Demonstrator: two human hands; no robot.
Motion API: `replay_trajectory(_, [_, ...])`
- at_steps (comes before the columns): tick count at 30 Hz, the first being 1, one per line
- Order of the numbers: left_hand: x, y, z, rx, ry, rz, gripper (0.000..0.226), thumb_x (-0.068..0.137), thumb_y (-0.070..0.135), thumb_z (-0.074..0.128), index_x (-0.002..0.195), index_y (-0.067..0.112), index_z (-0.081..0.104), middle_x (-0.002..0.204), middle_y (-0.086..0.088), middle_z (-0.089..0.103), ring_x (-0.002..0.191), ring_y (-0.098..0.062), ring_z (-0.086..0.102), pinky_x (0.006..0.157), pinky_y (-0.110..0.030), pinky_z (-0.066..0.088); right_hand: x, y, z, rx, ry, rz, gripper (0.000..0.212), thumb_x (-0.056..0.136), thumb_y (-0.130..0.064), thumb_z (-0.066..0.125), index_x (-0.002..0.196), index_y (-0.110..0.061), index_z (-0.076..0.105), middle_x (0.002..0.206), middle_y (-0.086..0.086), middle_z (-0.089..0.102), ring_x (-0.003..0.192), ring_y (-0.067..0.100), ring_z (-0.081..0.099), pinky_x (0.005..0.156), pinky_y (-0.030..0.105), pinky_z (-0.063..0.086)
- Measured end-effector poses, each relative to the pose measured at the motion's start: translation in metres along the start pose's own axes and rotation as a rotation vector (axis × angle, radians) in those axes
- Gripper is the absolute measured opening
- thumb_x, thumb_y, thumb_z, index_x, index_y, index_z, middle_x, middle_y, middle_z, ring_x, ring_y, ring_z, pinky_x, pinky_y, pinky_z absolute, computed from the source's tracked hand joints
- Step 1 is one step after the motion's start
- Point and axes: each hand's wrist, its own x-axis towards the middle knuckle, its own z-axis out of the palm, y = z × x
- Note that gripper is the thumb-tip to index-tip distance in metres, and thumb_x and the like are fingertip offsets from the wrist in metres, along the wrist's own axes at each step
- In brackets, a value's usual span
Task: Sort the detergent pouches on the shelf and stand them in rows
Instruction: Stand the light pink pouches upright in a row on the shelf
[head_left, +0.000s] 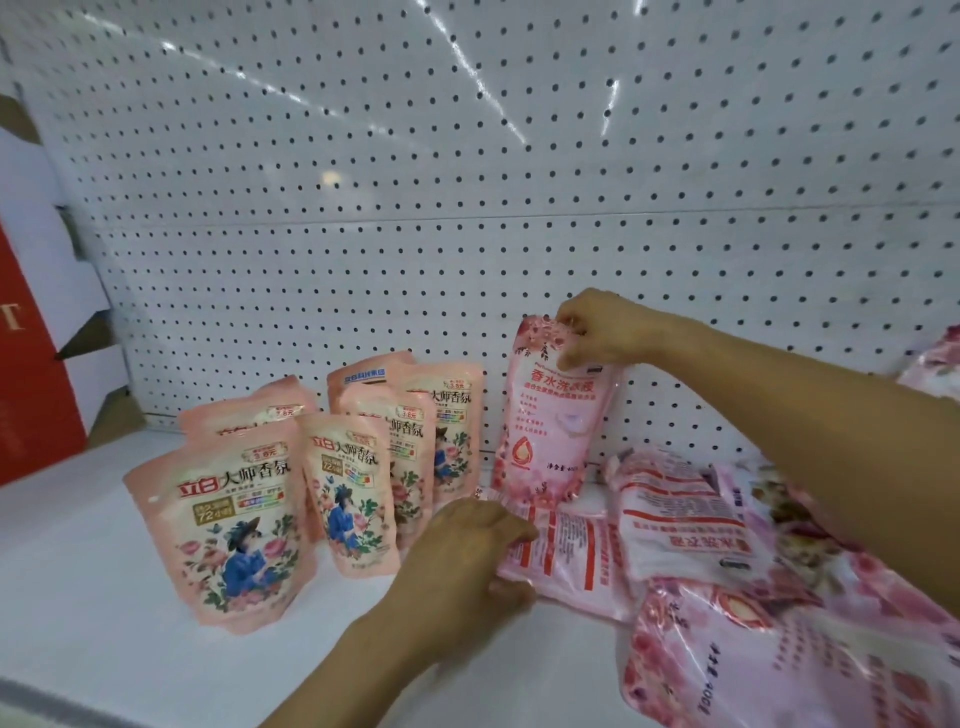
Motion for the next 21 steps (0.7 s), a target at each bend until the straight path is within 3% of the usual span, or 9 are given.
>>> replay_trajectory(2, [0.000, 0.001, 0.000, 0.007, 0.005, 0.003, 0.056, 0.086, 0.047, 0.064, 0.139, 0.035, 0.049, 0.135, 0.014, 0.053, 0.126, -0.007, 0.043, 0.109, -0.024, 0.028, -0.007, 0.012, 0.004, -0.054, -0.015, 0.071, 0.018, 0.080, -0.017, 0.071, 0.070, -0.021, 0.058, 0.077, -0.005, 0.062, 0.077, 0.019, 0.062, 0.063, 0.029, 0.046])
replay_trajectory(4, [-0.001, 0.001, 0.001, 0.007, -0.002, 0.000, 0.057, 0.086, 0.047, 0.063, 0.140, 0.036, 0.048, 0.136, 0.015, 0.053, 0.126, -0.006, 0.042, 0.110, -0.024, 0.027, -0.013, 0.018, 0.008, -0.083, 0.102, 0.094, 0.026, 0.083, -0.018, 0.067, 0.063, -0.022, 0.051, 0.070, -0.007, 0.057, 0.074, 0.020, 0.057, 0.059, 0.027, 0.037])
replay_trajectory(8, [-0.004, 0.003, 0.001, 0.011, -0.013, -0.005, 0.057, 0.087, 0.046, 0.062, 0.141, 0.036, 0.046, 0.138, 0.015, 0.050, 0.129, -0.007, 0.040, 0.110, -0.023, 0.024, -0.012, 0.010, 0.008, -0.045, 0.322, 0.061, 0.010, 0.083, -0.023, 0.068, 0.077, -0.019, 0.062, 0.081, -0.003, 0.063, 0.077, 0.021, 0.060, 0.063, 0.028, 0.037])
replay_trajectory(12, [-0.004, 0.007, 0.005, 0.059, 0.001, 0.006, 0.058, 0.086, 0.049, 0.063, 0.141, 0.037, 0.046, 0.142, 0.016, 0.049, 0.134, -0.006, 0.039, 0.121, -0.033, 0.007, -0.013, 0.000, 0.017, -0.085, 0.304, 0.031, 0.011, 0.087, -0.020, 0.064, 0.079, -0.024, 0.057, 0.084, -0.004, 0.060, 0.083, 0.023, 0.062, 0.065, 0.029, 0.037])
replay_trajectory(14, [0.000, 0.012, 0.010, 0.060, 0.005, 0.061, 0.059, 0.083, 0.052, 0.065, 0.138, 0.037, 0.048, 0.141, 0.017, 0.052, 0.134, -0.006, 0.041, 0.123, -0.039, 0.003, -0.015, 0.000, 0.018, -0.078, 0.281, 0.053, 0.005, 0.086, -0.023, 0.064, 0.089, -0.024, 0.061, 0.093, -0.003, 0.064, 0.090, 0.024, 0.062, 0.070, 0.030, 0.040])
replay_trajectory(16, [0.007, 0.019, 0.018, 0.036, -0.005, 0.153, 0.059, 0.081, 0.050, 0.069, 0.135, 0.036, 0.053, 0.137, 0.015, 0.056, 0.129, -0.009, 0.046, 0.120, -0.038, 0.016, -0.021, 0.002, 0.017, -0.143, 0.305, 0.054, 0.027, 0.086, -0.029, 0.066, 0.113, -0.024, 0.062, 0.113, 0.002, 0.065, 0.104, 0.025, 0.060, 0.087, 0.038, 0.042])
replay_trajectory(18, [0.014, 0.023, 0.022, 0.010, -0.012, 0.232, 0.050, 0.082, 0.046, 0.070, 0.129, 0.032, 0.060, 0.129, 0.010, 0.062, 0.121, -0.014, 0.052, 0.109, -0.035, 0.034, -0.038, 0.002, 0.017, -0.238, 0.402, 0.011, 0.043, 0.088, -0.033, 0.064, 0.129, -0.022, 0.055, 0.126, 0.006, 0.059, 0.117, 0.027, 0.052, 0.098, 0.043, 0.035])
replay_trajectory(21, [0.020, 0.022, 0.024, 0.084, -0.010, 0.374, 0.026, 0.088, 0.039, 0.066, 0.109, 0.024, 0.068, 0.107, 0.004, 0.069, 0.100, -0.020, 0.061, 0.086, -0.037, 0.052, -0.078, -0.007, 0.022, -0.206, 0.495, -0.114, 0.034, 0.091, -0.034, 0.061, 0.123, -0.022, 0.060, 0.119, 0.002, 0.061, 0.113, 0.023, 0.052, 0.095, 0.041, 0.037])
